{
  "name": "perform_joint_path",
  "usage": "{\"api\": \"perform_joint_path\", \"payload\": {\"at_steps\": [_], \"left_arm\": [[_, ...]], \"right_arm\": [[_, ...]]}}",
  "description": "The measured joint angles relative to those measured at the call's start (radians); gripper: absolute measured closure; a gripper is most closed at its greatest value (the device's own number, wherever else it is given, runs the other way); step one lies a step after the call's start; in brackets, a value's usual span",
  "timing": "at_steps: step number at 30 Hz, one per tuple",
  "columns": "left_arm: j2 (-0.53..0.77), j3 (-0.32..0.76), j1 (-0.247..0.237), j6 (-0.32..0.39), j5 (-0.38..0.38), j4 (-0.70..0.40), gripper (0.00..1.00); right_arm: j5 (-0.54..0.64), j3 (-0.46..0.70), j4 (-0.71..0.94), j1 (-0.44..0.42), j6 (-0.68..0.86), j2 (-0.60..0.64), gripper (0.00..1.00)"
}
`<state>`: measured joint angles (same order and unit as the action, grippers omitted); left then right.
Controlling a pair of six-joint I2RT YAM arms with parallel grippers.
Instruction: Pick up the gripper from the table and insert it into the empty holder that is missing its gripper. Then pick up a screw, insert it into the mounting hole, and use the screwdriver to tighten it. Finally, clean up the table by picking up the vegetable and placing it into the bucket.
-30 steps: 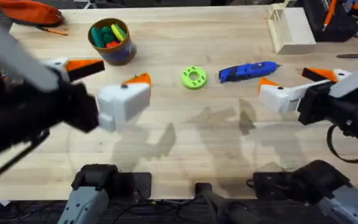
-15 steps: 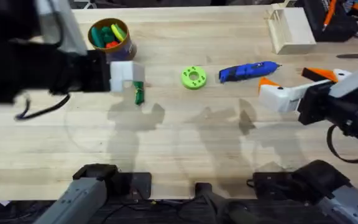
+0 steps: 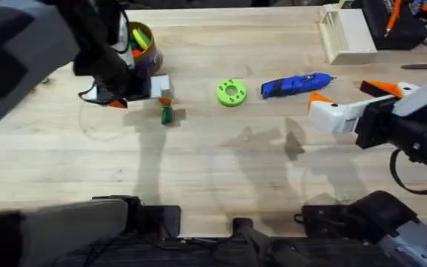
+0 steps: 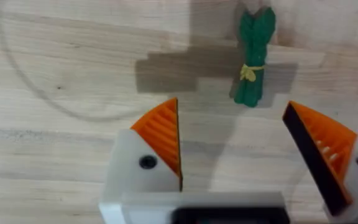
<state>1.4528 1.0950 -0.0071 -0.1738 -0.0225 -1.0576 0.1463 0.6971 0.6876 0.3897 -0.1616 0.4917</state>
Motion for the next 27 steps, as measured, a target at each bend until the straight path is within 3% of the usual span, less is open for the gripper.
{"api": "perform_joint_path", "payload": {"at_steps": [7,12,17,27], "left_arm": [[0.17,0.0,-0.006,-0.015,-0.029,0.068,0.014],[0.245,0.0,-0.053,-0.048,-0.033,0.121,0.014],[0.267,0.0,-0.1,-0.104,-0.033,0.143,0.015],[0.291,0.014,-0.1,-0.144,-0.018,0.143,0.008]], "right_arm": [[0.0,0.0,0.0,0.0,0.0,0.0,0.009],[0.0,0.0,0.0,0.0,0.0,0.0,0.009],[0.0,0.0,0.001,0.0,0.0,0.0,0.009],[0.0,0.0,0.002,0.0,0.0,0.0,0.009]]}}
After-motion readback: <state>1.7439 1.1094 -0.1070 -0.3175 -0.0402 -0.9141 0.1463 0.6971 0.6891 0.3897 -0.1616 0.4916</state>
